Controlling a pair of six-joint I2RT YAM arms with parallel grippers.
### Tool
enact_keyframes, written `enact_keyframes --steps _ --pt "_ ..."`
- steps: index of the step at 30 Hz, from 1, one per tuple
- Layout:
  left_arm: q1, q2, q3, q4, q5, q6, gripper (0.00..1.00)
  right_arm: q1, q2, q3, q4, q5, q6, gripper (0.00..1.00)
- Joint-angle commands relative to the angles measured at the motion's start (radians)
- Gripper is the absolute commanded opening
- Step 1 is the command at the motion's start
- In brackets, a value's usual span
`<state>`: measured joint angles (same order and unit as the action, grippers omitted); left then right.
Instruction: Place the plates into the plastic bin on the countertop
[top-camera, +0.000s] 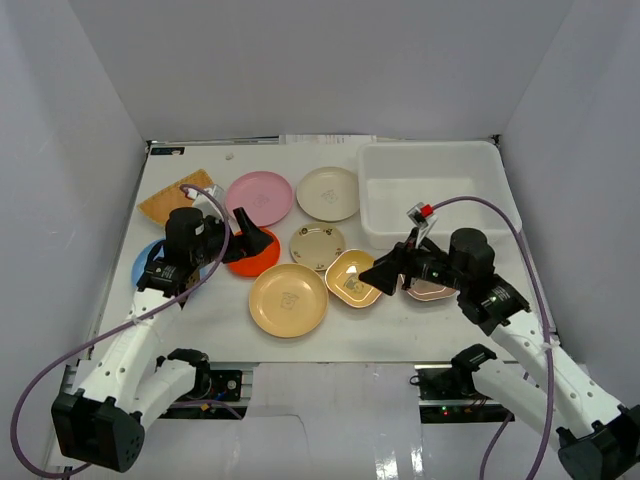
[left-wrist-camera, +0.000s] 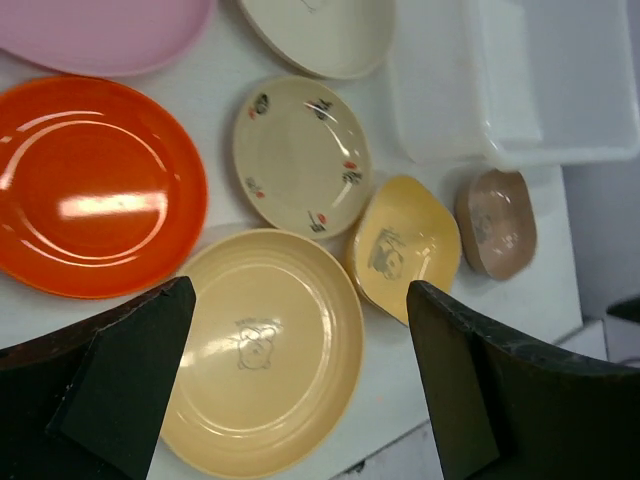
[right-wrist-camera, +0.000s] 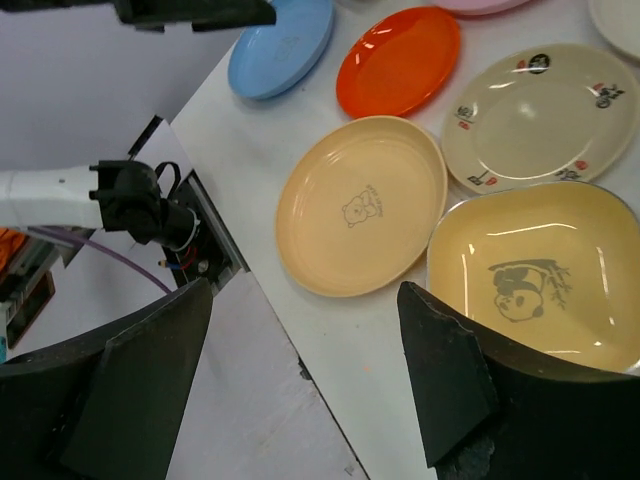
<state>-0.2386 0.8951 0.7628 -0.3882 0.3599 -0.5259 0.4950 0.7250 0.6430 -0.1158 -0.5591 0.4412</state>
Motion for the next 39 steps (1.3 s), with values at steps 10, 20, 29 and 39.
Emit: enact_keyframes --steps 10,20,29,39 --pt "0.103 0.194 0.122 -0.003 -0.693 0.026 0.90 0.226 0.073 -0.042 0.168 0.177 -0.065 0.80" --pt "0.502 0.488 0.210 0.089 -0.527 -0.046 0.82 0.249 0.010 -0.132 0.208 0.154 -0.039 0.79" --pt "0.642 0.755 0.341 0.183 -0.361 -0.002 0.83 0.272 0.031 -0.149 0.219 0.126 -0.050 0.78" --pt "0.654 0.910 0.409 0.250 -0.231 -0.008 0.73 0.278 0.043 -0.157 0.219 0.104 -0.062 0.78"
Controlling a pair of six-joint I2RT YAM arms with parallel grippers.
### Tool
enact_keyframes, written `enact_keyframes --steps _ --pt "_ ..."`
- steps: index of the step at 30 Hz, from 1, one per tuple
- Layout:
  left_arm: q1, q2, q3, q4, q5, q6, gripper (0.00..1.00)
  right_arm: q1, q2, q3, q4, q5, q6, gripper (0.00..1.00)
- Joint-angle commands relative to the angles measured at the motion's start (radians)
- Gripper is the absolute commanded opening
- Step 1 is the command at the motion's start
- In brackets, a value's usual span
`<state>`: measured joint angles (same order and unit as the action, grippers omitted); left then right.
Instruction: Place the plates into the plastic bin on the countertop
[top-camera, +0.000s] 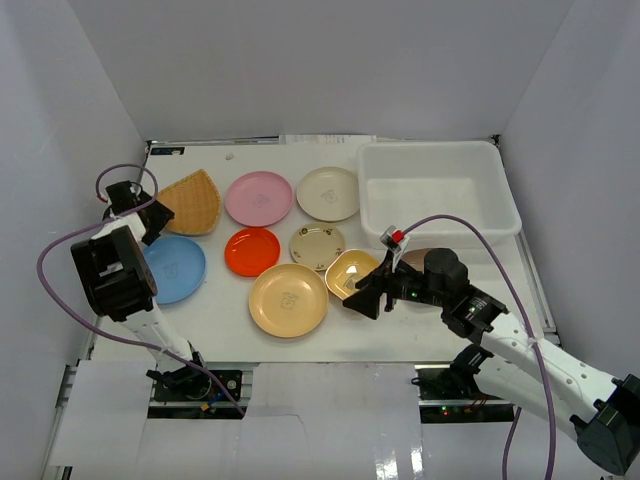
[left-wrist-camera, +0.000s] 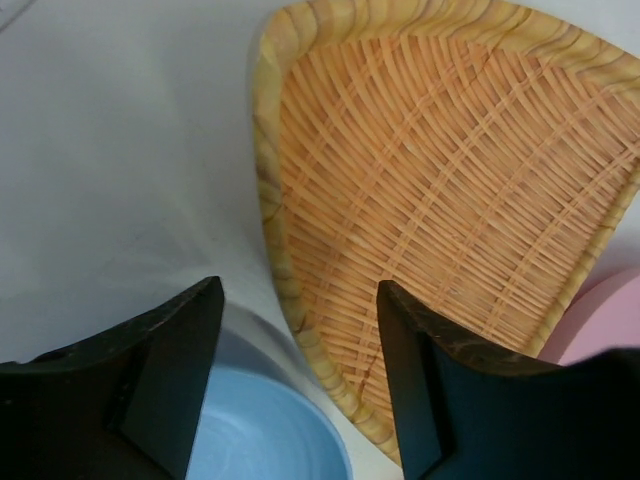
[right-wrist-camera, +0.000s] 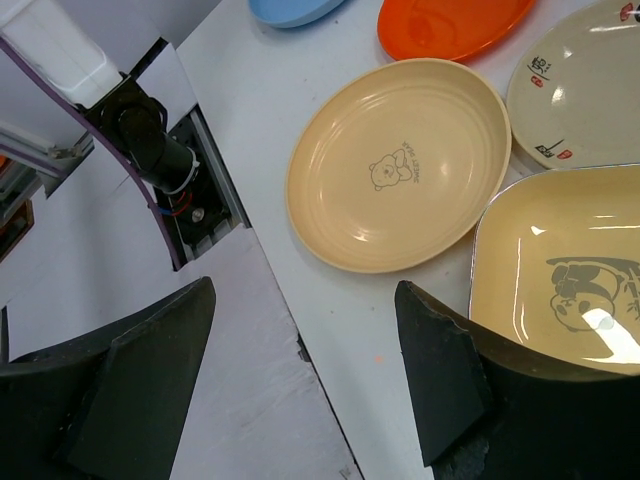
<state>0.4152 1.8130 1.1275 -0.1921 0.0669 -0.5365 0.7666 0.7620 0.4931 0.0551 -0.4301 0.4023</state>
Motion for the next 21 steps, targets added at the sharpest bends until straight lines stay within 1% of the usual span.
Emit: enact_keyframes --steps 1,3,4,7,8,11,12,15,16,19,21 --pt "0.000 -0.001 0.051 0.072 0.074 -0.002 0.71 0.010 0.010 -0.014 0.049 -0.030 -0.019 0.78" --pt "0.000 0.017 0.058 0.085 0.083 0.000 0.65 0.011 0.013 -0.025 0.068 -0.036 -0.010 0.78" --pt "0.000 0.022 0.067 0.088 0.082 0.001 0.58 0.014 0.017 -0.034 0.077 -0.041 0.000 0.78" --pt "0.000 0.038 0.068 0.109 0.077 0.001 0.55 0.017 0.023 -0.041 0.080 -0.042 0.006 0.78" --pt "-0.001 0.043 0.064 0.126 0.074 0.000 0.47 0.017 0.025 -0.041 0.077 -0.044 0.006 0.78" --pt "0.000 0.051 0.060 0.141 0.088 -0.008 0.29 0.019 0.026 -0.034 0.072 -0.050 0.007 0.78" --pt "0.000 0.052 0.058 0.149 0.093 -0.011 0.18 0.019 0.028 -0.027 0.069 -0.045 0.007 0.78" --pt "0.000 0.054 0.055 0.154 0.091 -0.014 0.06 0.017 0.033 -0.007 0.046 -0.024 -0.002 0.78" --pt "-0.001 0.051 0.052 0.157 0.090 -0.013 0.00 0.019 0.034 -0.001 0.034 -0.021 -0.005 0.78" --pt "0.000 0.010 0.029 0.180 0.068 -0.011 0.00 0.019 0.030 0.015 0.023 -0.015 -0.006 0.78" --pt "0.000 -0.052 0.002 0.184 0.039 -0.017 0.00 0.019 0.026 0.024 0.014 -0.004 -0.003 0.79"
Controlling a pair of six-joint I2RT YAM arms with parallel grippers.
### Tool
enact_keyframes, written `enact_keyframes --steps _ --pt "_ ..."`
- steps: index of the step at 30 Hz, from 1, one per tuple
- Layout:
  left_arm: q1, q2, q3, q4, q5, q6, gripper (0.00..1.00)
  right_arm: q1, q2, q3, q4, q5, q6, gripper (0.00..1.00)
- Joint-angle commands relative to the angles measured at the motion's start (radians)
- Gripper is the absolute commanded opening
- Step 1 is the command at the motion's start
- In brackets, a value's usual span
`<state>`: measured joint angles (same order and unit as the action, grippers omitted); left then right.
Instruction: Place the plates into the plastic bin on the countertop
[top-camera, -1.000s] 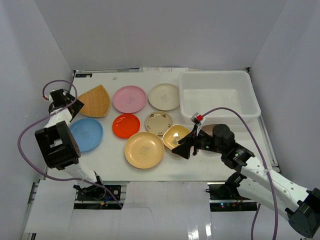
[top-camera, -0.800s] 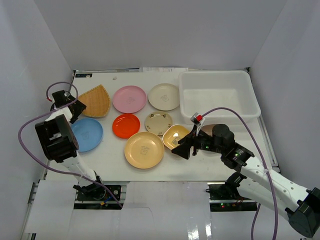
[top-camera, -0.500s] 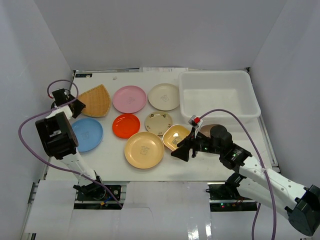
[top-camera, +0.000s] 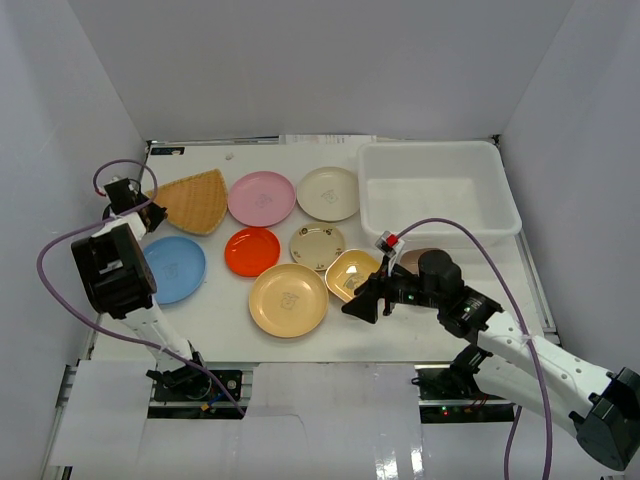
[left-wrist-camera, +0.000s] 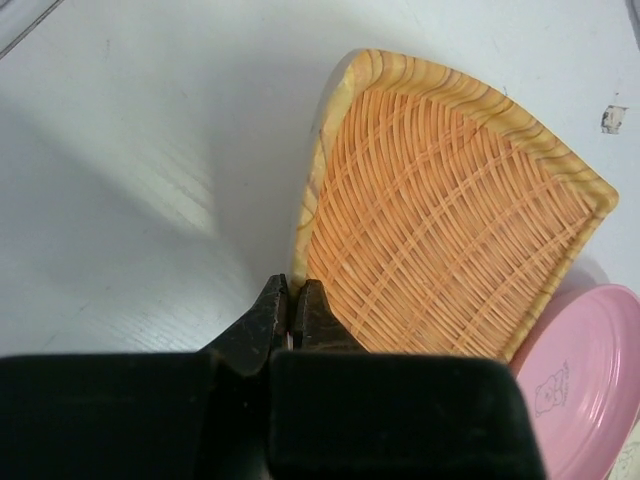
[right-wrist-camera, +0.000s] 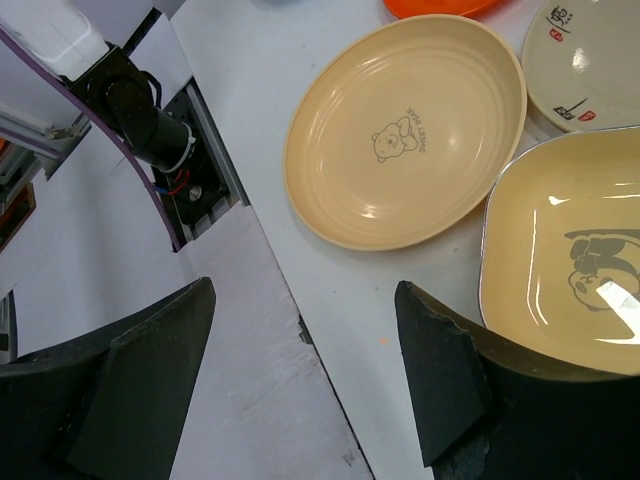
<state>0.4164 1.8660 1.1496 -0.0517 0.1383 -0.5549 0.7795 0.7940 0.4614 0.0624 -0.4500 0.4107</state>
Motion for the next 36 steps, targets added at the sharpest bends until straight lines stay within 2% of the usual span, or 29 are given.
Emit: enact_keyframes --steps 1,3,8,15,18,22,23,26,30,36 --pt "-0.001 -0.129 -0.028 0.044 -0.048 -0.013 0.00 0.006 -0.009 0.066 0.005 0.020 -0.012 0.79" --pt "-0.001 -0.209 -0.056 0.070 -0.074 -0.062 0.00 0.006 -0.007 0.079 0.008 0.037 -0.007 0.79" --pt "-0.002 -0.373 -0.142 0.147 -0.020 -0.183 0.00 0.007 0.036 0.131 0.039 0.063 0.031 0.83" --pt "-0.002 -0.574 -0.240 0.182 0.016 -0.255 0.00 0.012 0.099 0.190 0.077 0.125 0.102 0.91" --pt "-0.027 -0.619 -0.258 0.204 0.121 -0.313 0.00 0.012 0.135 0.253 0.067 0.168 0.109 0.98" --pt "-0.129 -0.620 -0.281 0.211 0.306 -0.358 0.00 0.010 0.204 0.362 0.051 0.247 0.089 0.92" --pt "-0.151 -0.619 -0.293 0.226 0.381 -0.365 0.00 0.010 0.221 0.384 0.048 0.263 0.079 0.92" --pt "-0.261 -0.649 -0.358 0.269 0.482 -0.376 0.00 0.006 0.296 0.462 0.027 0.313 0.067 0.91" --pt "-0.317 -0.706 -0.416 0.286 0.569 -0.372 0.00 -0.006 0.387 0.548 -0.022 0.378 0.031 0.90" --pt "-0.363 -0.789 -0.496 0.349 0.673 -0.378 0.00 -0.066 0.450 0.546 -0.029 0.438 0.052 0.90"
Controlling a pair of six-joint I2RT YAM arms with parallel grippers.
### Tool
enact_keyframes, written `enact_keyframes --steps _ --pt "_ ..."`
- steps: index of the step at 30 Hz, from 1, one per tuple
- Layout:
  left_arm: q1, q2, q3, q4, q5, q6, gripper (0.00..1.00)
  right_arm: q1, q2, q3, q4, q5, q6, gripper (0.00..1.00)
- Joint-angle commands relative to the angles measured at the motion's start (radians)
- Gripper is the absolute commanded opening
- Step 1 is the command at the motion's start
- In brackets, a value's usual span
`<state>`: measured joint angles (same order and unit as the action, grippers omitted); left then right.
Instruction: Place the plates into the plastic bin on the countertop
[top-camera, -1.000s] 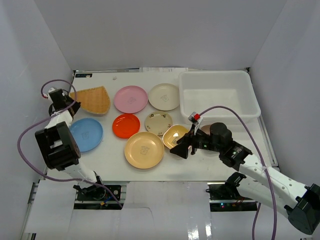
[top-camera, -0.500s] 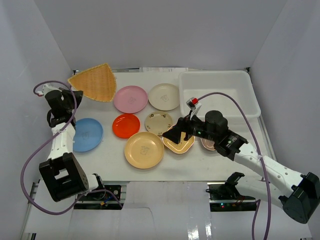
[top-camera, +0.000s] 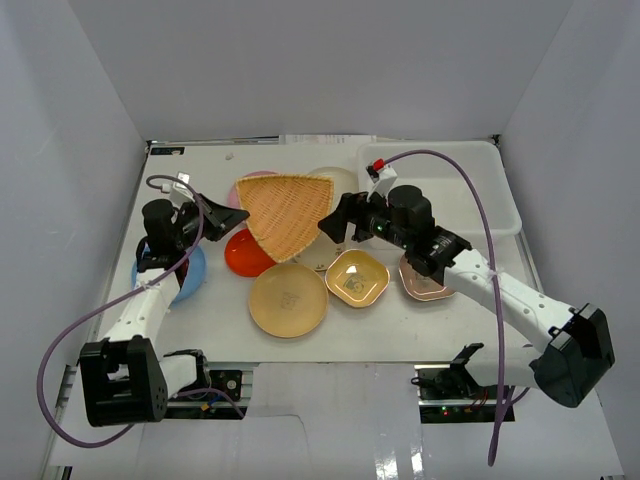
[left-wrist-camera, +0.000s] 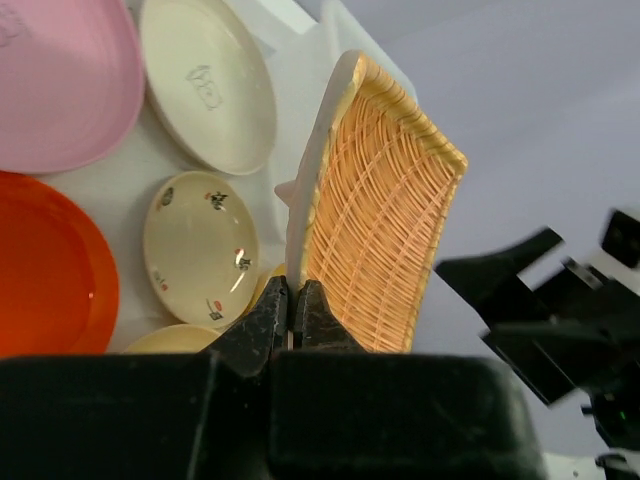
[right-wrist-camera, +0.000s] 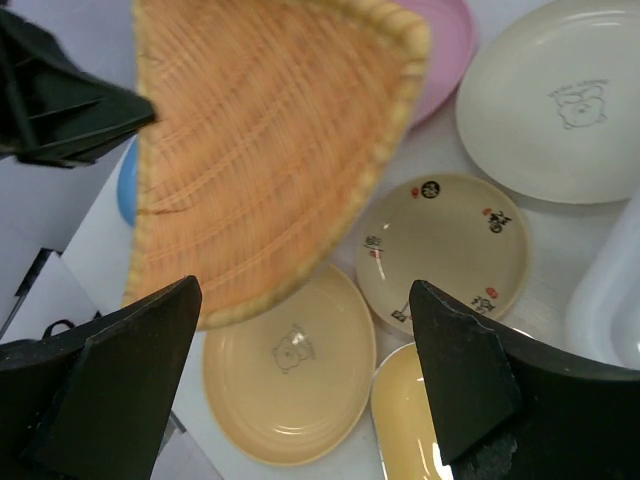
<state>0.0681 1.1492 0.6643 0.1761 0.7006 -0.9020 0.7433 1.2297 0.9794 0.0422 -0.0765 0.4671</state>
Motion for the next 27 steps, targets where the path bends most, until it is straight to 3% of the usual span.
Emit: enact_keyframes --steps 1,5,7,8,9,11,12,15,16,19,21,27 --pt "-0.024 -0.080 -0.020 0.149 0.141 -0.031 0.00 -0.038 0.020 0.027 -0.008 0.064 -0.001 0.91" --pt "-0.053 -0.111 -0.066 0.203 0.200 -0.029 0.00 -0.061 0.053 0.033 -0.004 0.043 0.005 0.98" --pt "-0.053 -0.105 -0.071 0.201 0.238 -0.011 0.00 -0.062 0.062 0.036 0.013 0.018 0.011 0.87" --pt "-0.053 -0.103 -0.071 0.198 0.247 -0.005 0.00 -0.062 0.066 0.036 0.021 0.015 0.015 0.81" --pt "-0.054 -0.103 -0.074 0.198 0.250 0.008 0.00 -0.062 0.067 0.035 0.025 0.021 0.022 0.62" --pt "-0.054 -0.112 -0.084 0.197 0.251 0.024 0.04 -0.068 0.056 0.027 0.034 0.061 0.053 0.43" --pt "-0.053 -0.118 -0.086 0.195 0.252 0.032 0.07 -0.074 0.051 0.012 0.044 0.063 0.064 0.29" --pt "-0.054 -0.128 -0.081 0.195 0.270 0.041 0.29 -0.122 0.036 -0.014 0.080 0.038 0.114 0.08" --pt "-0.054 -0.128 -0.080 0.189 0.273 0.044 0.54 -0.155 0.031 -0.019 0.087 0.034 0.126 0.08" --pt "-0.053 -0.141 -0.084 0.148 0.270 0.069 0.88 -0.261 -0.007 -0.012 0.088 0.001 0.154 0.08" --pt "-0.053 -0.160 -0.083 0.093 0.261 0.089 0.98 -0.332 -0.027 0.007 0.088 -0.025 0.165 0.08" --pt "-0.053 -0.148 -0.081 0.046 0.295 0.092 0.98 -0.642 -0.059 0.025 0.047 -0.016 0.173 0.08"
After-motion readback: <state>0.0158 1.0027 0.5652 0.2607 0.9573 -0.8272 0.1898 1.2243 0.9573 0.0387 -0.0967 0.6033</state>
